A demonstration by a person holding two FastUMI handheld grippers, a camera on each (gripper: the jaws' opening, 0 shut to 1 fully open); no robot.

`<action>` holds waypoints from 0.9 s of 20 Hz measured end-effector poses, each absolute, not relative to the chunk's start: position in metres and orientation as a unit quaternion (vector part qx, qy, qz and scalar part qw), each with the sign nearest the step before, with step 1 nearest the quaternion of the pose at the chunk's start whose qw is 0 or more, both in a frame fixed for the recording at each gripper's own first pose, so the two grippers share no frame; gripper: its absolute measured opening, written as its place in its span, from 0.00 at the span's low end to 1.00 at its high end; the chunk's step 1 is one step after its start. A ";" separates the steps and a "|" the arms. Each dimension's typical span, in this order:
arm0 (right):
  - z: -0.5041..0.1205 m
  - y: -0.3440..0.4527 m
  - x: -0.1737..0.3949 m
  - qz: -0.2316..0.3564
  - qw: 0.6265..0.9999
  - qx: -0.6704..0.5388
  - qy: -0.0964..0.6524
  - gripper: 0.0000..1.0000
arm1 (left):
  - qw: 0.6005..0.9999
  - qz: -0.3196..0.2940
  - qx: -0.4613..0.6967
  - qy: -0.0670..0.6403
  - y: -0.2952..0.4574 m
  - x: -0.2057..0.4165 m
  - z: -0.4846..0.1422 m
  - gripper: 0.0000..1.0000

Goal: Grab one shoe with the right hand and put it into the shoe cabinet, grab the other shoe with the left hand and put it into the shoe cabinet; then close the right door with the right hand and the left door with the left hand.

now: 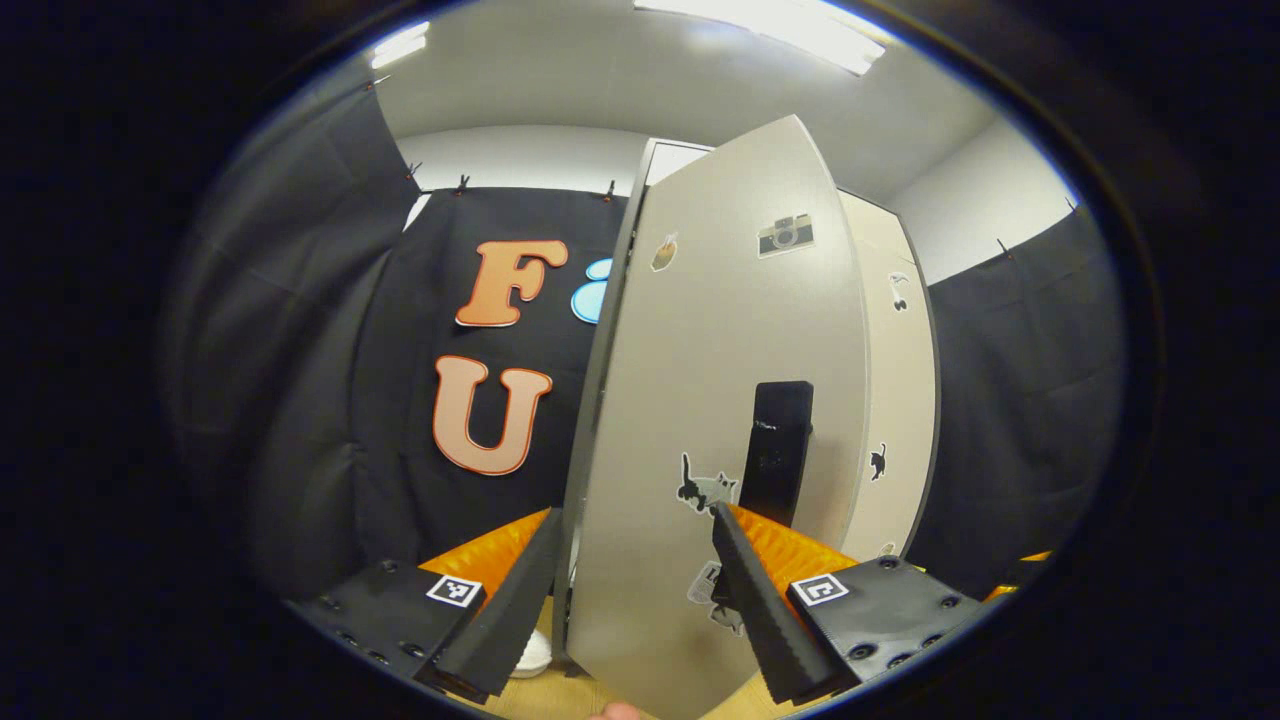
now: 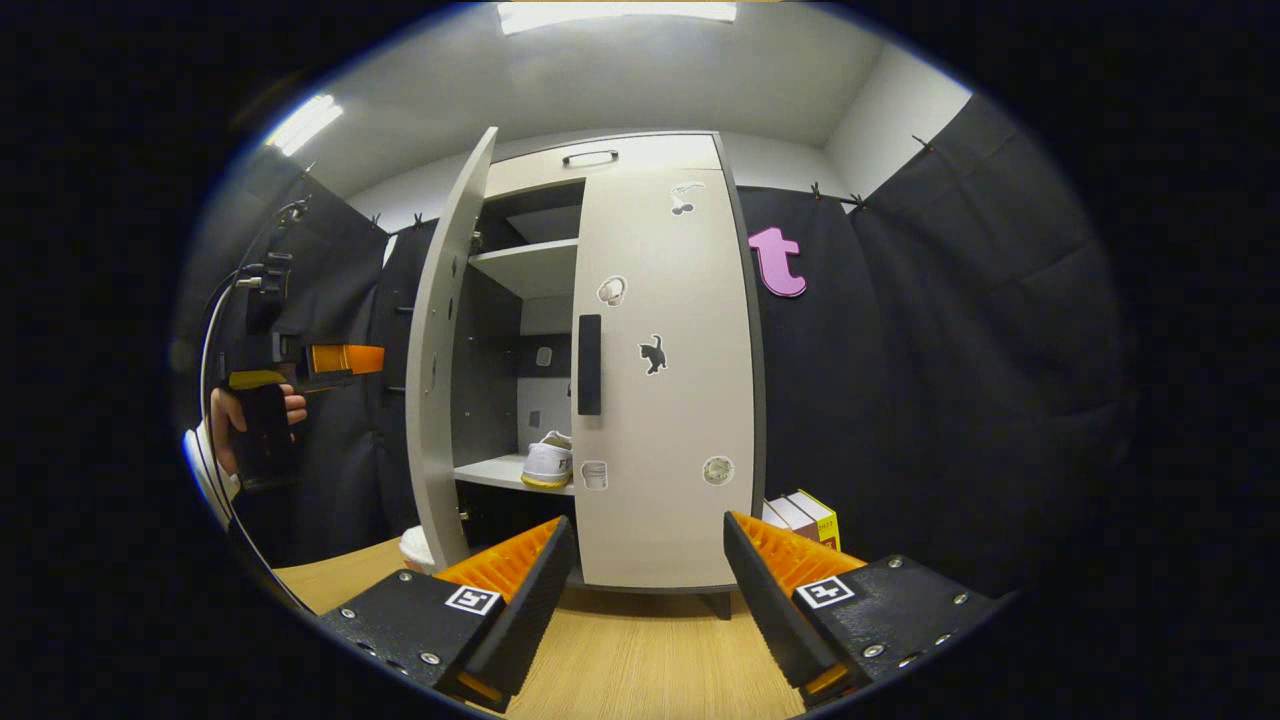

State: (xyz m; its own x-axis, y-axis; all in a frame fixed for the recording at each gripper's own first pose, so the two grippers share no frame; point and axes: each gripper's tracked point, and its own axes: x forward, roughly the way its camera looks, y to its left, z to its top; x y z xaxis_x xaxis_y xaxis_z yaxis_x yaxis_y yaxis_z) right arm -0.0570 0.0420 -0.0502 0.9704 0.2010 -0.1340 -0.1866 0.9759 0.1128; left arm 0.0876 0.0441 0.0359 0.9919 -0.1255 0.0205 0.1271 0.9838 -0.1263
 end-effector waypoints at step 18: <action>-0.052 0.002 -0.059 0.046 0.995 0.057 0.074 0.92 | 0.991 -0.125 -0.041 0.005 -0.049 0.142 0.031 0.96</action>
